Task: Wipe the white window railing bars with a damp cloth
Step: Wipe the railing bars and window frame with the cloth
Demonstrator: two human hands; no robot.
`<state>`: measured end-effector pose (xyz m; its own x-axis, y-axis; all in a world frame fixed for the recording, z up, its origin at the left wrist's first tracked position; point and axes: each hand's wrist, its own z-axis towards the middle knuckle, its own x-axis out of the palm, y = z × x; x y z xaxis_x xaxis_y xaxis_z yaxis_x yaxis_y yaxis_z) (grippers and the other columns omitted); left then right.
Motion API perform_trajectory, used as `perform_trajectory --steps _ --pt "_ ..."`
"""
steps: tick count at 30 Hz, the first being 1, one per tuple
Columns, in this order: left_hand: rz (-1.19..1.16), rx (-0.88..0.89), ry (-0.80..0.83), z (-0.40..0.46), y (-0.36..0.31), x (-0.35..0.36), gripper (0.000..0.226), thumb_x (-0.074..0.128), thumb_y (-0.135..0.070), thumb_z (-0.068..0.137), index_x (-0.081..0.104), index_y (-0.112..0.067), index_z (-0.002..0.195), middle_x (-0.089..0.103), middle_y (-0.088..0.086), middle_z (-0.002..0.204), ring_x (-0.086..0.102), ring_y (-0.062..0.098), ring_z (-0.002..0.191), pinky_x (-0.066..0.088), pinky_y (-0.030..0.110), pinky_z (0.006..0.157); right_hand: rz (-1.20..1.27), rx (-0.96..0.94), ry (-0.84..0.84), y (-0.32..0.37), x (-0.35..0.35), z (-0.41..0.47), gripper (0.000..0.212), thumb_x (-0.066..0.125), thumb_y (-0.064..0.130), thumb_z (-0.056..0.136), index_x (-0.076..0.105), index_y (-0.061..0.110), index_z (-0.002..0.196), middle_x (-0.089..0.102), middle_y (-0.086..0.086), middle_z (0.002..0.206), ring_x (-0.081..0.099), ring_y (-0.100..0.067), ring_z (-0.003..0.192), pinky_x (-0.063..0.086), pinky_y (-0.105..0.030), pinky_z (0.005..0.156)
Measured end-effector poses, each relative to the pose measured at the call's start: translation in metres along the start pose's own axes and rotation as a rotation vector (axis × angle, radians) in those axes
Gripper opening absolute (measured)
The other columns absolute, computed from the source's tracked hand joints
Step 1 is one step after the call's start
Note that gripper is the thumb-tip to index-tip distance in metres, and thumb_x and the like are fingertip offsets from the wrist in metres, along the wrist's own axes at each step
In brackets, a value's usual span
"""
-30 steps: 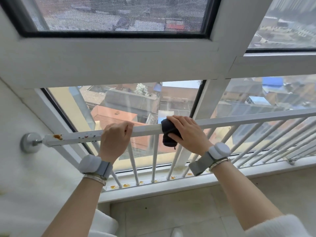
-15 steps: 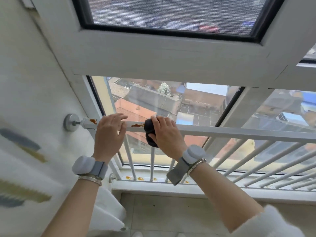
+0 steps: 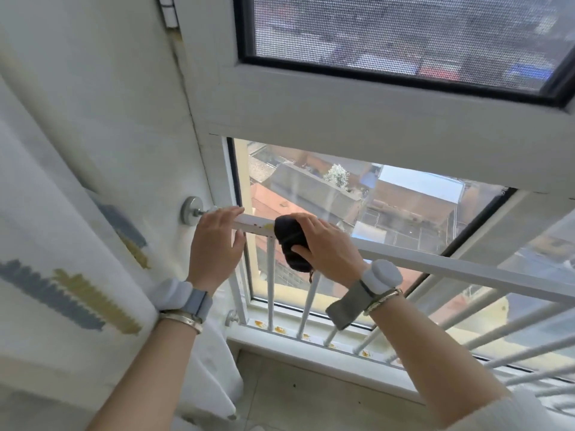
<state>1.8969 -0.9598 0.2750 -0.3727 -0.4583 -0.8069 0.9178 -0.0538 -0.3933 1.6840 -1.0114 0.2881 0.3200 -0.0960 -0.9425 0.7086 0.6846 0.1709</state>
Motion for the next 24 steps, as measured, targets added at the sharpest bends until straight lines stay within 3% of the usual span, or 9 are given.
perform_trajectory --steps 6,12,17,20,24 --pt "-0.040 -0.159 -0.001 -0.009 0.004 -0.005 0.054 0.050 -0.003 0.084 0.038 -0.004 0.137 0.042 0.012 0.141 0.036 0.026 0.131 0.032 0.036 0.108 -0.091 0.083 -0.160 0.005 0.019 -0.006 0.049 0.077 0.022 0.074 0.058 0.005 0.116 0.064 -0.015 0.112 0.064 -0.033 0.092 0.052 -0.041 0.080" --pt "0.022 -0.191 0.004 -0.011 0.014 -0.010 0.060 0.051 -0.002 0.082 0.032 -0.005 0.140 0.044 0.014 0.140 0.040 0.030 0.128 0.032 0.037 0.106 -0.100 0.035 -0.129 0.038 0.039 0.033 0.046 0.071 0.023 0.079 0.056 -0.001 0.116 0.063 -0.021 0.107 0.063 -0.037 0.089 0.051 -0.044 0.080" --pt "0.071 -0.174 0.014 -0.009 0.017 -0.017 0.062 0.051 -0.001 0.081 0.032 -0.006 0.140 0.051 0.011 0.135 0.050 0.029 0.117 0.039 0.036 0.097 -0.065 -0.013 -0.166 0.062 0.051 0.062 0.047 0.077 0.020 0.074 0.058 -0.002 0.111 0.064 -0.022 0.104 0.064 -0.036 0.085 0.053 -0.043 0.076" --pt "0.103 -0.174 0.015 -0.012 0.018 -0.019 0.063 0.053 0.000 0.079 0.035 -0.008 0.138 0.062 0.012 0.118 0.059 0.031 0.100 0.044 0.037 0.088 0.069 -0.063 -0.207 0.066 0.047 0.063 0.033 0.070 0.015 0.081 0.059 0.001 0.109 0.065 -0.017 0.107 0.065 -0.034 0.090 0.052 -0.040 0.078" --pt "0.111 -0.191 0.033 -0.014 0.021 -0.018 0.064 0.053 -0.001 0.079 0.035 -0.011 0.139 0.066 0.012 0.104 0.062 0.032 0.087 0.046 0.037 0.081 0.370 0.130 -0.378 0.069 0.034 0.067 0.020 0.051 0.017 0.095 0.055 0.005 0.111 0.067 -0.009 0.092 0.062 -0.021 0.069 0.049 -0.030 0.060"
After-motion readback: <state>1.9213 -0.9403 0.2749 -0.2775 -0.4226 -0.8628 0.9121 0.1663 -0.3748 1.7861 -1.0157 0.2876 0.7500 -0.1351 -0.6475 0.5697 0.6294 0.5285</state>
